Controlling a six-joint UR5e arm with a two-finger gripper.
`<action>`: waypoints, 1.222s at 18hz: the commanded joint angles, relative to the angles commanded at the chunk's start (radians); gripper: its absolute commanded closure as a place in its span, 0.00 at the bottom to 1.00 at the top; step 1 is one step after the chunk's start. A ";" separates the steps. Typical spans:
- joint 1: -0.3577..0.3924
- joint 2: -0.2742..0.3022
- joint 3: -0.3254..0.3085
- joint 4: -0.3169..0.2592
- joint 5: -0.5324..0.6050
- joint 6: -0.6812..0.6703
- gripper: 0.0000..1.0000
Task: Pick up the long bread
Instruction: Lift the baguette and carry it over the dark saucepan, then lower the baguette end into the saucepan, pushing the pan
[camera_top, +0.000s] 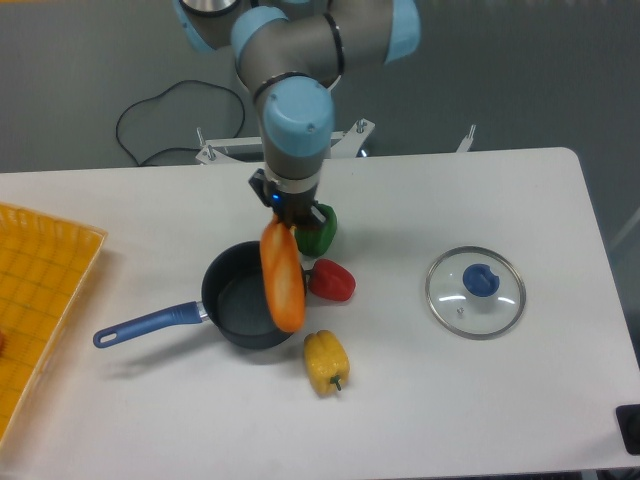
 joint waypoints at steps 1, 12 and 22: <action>-0.015 0.000 0.000 -0.015 0.017 -0.006 0.83; -0.042 -0.104 0.052 -0.057 0.074 -0.043 0.82; -0.043 -0.172 0.104 -0.048 0.072 -0.074 0.81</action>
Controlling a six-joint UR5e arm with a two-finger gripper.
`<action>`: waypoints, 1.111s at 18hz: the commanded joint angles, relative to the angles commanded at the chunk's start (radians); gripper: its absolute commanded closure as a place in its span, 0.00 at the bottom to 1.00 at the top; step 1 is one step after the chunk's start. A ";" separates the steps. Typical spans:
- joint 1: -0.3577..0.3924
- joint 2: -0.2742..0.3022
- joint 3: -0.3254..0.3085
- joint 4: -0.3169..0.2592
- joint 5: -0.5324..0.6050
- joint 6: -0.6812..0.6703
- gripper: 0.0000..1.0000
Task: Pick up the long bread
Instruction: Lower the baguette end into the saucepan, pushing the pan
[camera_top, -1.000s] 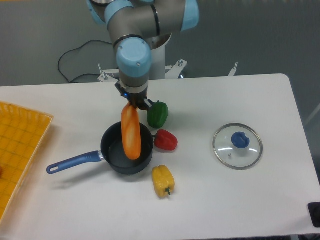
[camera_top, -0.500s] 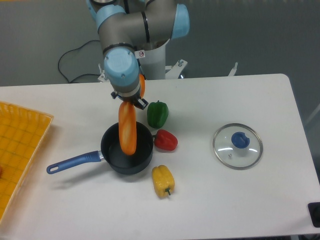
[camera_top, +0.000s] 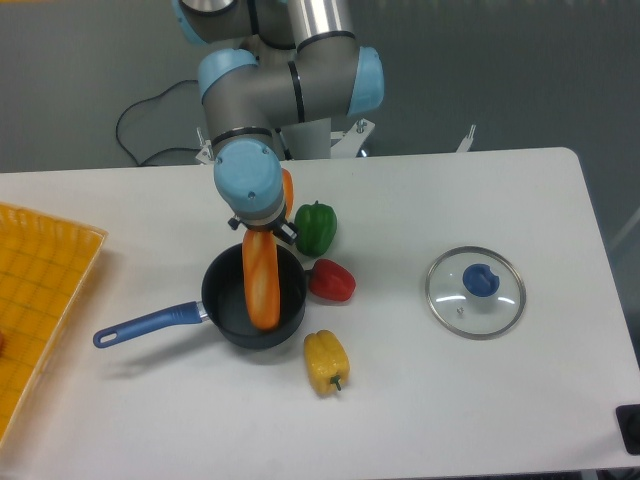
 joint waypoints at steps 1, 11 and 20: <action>0.000 -0.005 0.009 -0.003 -0.002 -0.002 0.81; 0.006 -0.011 0.025 0.024 -0.024 -0.045 0.81; 0.008 -0.011 0.040 0.028 -0.063 -0.071 0.81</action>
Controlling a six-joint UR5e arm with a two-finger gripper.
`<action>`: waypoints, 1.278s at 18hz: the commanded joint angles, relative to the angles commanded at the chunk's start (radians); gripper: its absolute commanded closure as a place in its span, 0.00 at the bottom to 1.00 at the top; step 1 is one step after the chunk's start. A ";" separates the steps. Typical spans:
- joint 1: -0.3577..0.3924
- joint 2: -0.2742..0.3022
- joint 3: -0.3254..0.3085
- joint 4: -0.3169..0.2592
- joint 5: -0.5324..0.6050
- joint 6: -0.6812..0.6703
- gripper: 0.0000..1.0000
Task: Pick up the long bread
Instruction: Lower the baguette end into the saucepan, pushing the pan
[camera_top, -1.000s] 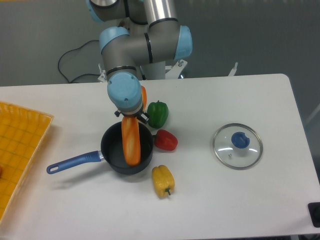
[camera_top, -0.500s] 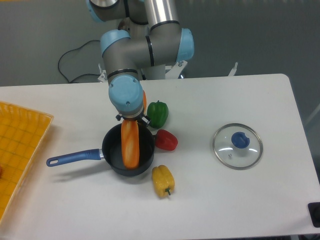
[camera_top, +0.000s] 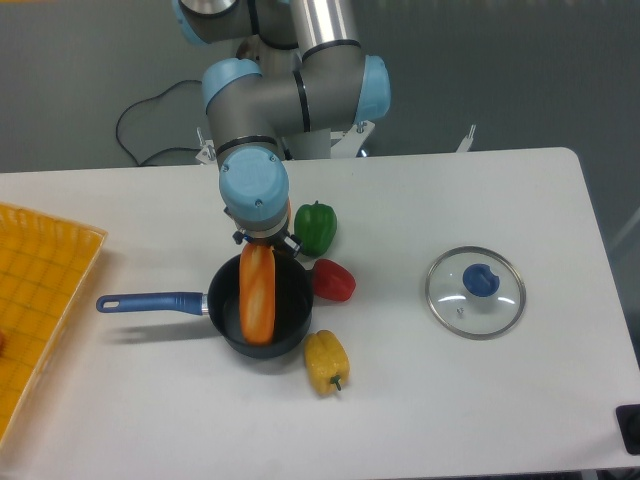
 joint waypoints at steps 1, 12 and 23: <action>0.000 0.002 0.002 0.002 -0.003 0.000 0.81; -0.002 -0.021 0.006 0.087 -0.020 -0.058 0.81; 0.000 -0.055 0.031 0.087 -0.029 -0.061 0.47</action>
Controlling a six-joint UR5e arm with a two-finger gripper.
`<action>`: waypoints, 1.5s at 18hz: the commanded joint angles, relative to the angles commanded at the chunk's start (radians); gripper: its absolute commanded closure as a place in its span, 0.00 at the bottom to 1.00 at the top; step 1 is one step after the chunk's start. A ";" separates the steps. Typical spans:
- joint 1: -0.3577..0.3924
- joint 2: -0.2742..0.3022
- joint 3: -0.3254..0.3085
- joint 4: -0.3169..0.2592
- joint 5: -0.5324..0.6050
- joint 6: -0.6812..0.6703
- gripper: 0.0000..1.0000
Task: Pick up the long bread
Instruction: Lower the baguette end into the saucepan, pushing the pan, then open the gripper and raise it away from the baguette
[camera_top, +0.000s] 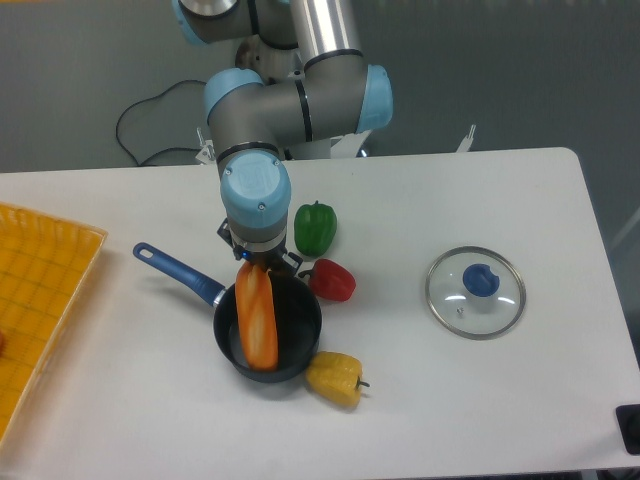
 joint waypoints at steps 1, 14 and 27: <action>0.002 -0.005 0.000 0.000 0.002 0.002 0.37; 0.063 0.040 0.008 -0.008 0.029 0.002 0.00; 0.268 0.136 0.063 -0.066 0.009 0.026 0.00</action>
